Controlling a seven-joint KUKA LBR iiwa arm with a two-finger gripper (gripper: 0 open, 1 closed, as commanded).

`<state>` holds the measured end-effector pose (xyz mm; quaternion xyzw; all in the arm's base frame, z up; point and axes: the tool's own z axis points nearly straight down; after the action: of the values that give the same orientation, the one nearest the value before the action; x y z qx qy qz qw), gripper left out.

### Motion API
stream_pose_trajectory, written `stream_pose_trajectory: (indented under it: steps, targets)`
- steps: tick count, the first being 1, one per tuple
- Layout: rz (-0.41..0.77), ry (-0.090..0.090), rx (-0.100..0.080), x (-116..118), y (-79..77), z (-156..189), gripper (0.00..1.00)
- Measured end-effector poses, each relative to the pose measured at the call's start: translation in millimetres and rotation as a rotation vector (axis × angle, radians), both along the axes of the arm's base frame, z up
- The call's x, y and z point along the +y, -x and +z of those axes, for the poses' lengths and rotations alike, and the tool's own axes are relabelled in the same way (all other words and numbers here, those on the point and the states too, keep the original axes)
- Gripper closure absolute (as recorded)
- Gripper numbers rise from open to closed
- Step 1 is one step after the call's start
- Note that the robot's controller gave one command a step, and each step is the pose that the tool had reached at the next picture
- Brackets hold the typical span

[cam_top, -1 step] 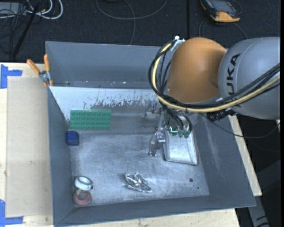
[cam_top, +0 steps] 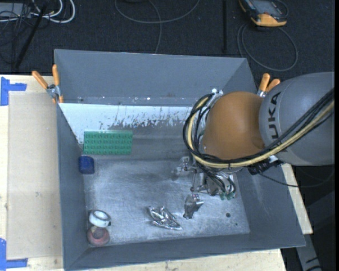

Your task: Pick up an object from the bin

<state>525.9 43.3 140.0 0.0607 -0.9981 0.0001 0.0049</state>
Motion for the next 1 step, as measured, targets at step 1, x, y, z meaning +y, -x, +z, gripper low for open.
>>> stream_pose_trajectory:
  steps: [1]
  targets:
    - [0.252, -0.003, -0.011, 42.7, 50.7, -52.1, 0.0]
